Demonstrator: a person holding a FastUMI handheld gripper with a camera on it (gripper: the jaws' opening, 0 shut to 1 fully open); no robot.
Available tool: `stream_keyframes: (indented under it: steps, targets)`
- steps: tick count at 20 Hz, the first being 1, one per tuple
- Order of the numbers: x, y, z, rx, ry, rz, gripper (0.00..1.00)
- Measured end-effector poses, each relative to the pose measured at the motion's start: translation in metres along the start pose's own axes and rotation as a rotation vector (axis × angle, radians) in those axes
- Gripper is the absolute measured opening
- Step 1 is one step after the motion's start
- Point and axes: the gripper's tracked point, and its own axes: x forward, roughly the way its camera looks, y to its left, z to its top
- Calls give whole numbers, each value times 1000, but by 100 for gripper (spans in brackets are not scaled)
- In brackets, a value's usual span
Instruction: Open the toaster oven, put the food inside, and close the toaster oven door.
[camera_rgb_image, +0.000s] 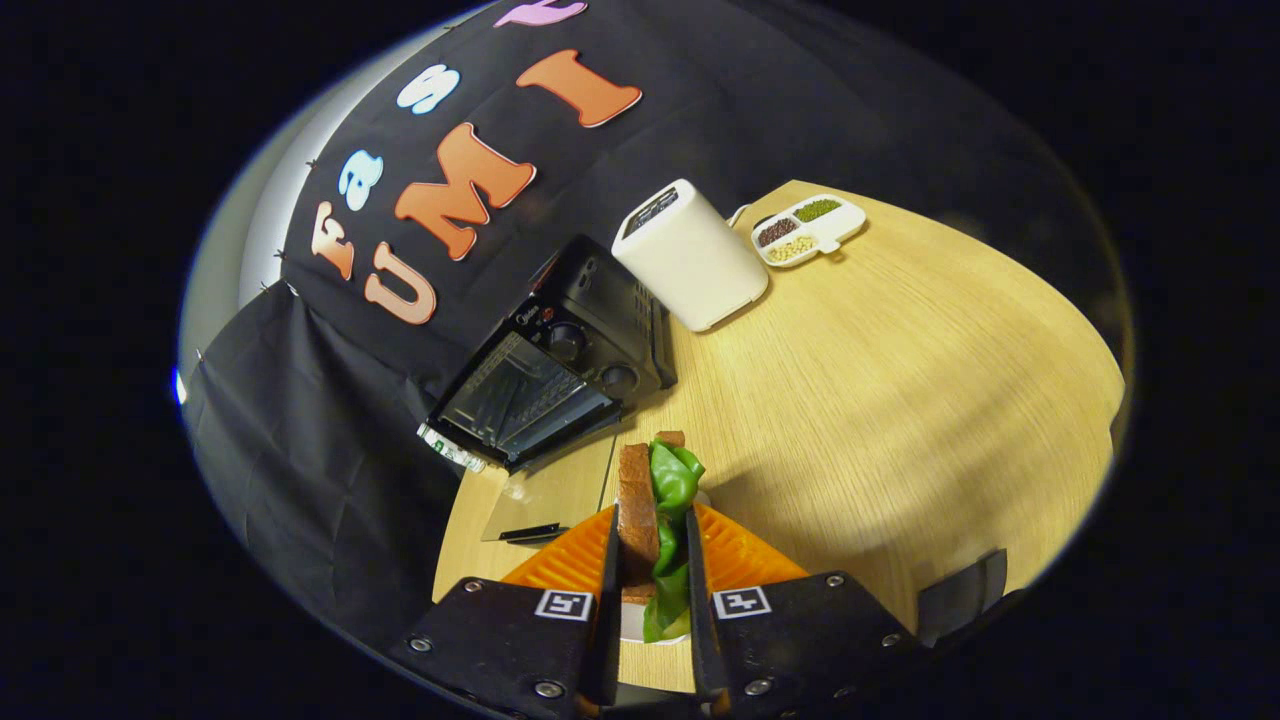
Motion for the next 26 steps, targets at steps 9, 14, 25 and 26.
stream_keyframes:
  steps: [9,14,25,26]
  targets:
    - [-11,57,37,7,-148,104,29]
    - [11,97,33,34,-148,177,29]
    - [86,167,22,105,-190,184,29]
    - [95,169,21,112,-196,171,29]
